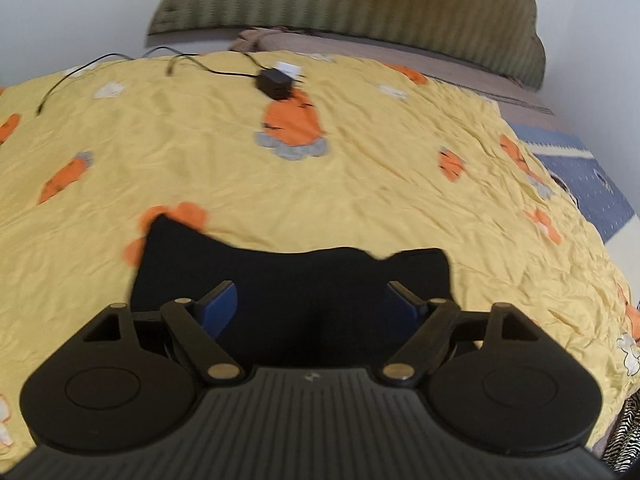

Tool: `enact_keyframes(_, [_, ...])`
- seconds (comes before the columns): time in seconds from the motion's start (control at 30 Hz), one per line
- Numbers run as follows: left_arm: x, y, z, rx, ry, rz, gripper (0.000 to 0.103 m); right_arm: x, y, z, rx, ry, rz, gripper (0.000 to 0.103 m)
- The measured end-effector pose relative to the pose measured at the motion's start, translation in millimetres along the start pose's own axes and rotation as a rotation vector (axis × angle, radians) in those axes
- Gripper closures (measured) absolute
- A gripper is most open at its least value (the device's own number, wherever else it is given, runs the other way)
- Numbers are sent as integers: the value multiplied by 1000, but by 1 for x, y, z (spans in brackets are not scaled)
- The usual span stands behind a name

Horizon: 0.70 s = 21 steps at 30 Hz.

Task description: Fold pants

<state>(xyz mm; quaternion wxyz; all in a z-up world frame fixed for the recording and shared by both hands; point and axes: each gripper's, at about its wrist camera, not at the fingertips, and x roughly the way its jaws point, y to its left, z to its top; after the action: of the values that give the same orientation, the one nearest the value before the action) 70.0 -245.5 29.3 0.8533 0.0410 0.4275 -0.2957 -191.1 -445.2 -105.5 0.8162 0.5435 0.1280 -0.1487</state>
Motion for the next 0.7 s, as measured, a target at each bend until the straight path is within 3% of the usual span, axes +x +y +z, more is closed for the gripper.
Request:
enact_keyframes(0.13, [-14, 44, -14, -69, -33, 43, 17, -30, 31, 8, -279, -113, -77, 92])
enact_keyframes(0.27, [-21, 79, -31, -146, -7, 55, 17, -15, 48, 20, -430, -110, -122, 89])
enact_keyframes(0.4, [-27, 98, -45, -173, 6, 78, 17, 6, 49, 29, -425, -62, -119, 89])
enact_keyframes(0.57, [-29, 110, -52, -194, 18, 93, 17, 17, 39, 40, -330, -55, -88, 85])
enact_keyframes(0.63, [-29, 111, -52, -197, 21, 90, 17, 22, 34, 43, -293, -56, -84, 62])
enact_keyframes(0.7, [-29, 110, -52, -195, 26, 83, 17, 21, 33, 43, -276, -79, -104, 55])
